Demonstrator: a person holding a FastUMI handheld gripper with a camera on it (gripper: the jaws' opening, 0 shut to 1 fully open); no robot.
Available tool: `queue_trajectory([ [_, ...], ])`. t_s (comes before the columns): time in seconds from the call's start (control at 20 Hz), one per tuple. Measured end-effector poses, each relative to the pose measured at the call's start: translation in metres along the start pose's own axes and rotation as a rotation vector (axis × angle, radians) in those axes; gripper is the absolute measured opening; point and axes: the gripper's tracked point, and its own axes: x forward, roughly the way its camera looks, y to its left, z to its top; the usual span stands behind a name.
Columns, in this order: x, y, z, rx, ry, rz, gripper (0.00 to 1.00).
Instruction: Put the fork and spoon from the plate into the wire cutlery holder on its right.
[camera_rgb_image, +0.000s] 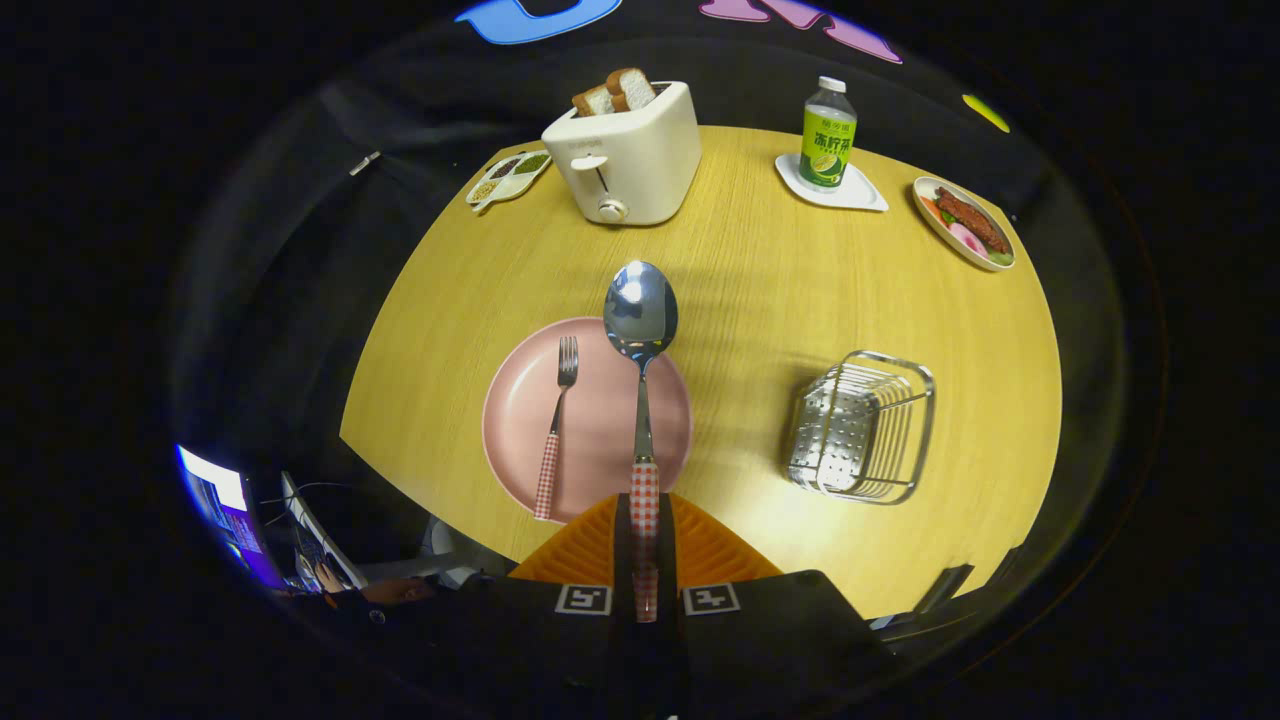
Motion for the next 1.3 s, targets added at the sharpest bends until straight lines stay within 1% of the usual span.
queue_trajectory([
  [0.1, -0.017, -0.019, 0.0, -0.011, 0.025, -0.005, 0.11],
  [0.25, -0.037, -0.058, -0.007, -0.081, 0.104, -0.079, 0.11],
  [0.3, -0.042, -0.067, -0.01, -0.092, 0.131, -0.09, 0.11],
  [0.6, -0.061, -0.102, -0.033, -0.1, 0.321, -0.09, 0.11],
  [0.8, -0.064, -0.132, -0.052, -0.156, 0.515, -0.135, 0.11],
  [0.95, -0.065, -0.149, -0.057, -0.188, 0.645, -0.175, 0.11],
  [1.2, -0.054, -0.153, -0.05, -0.2, 0.788, -0.194, 0.11],
  [1.3, -0.044, -0.151, -0.045, -0.19, 0.815, -0.2, 0.11],
])
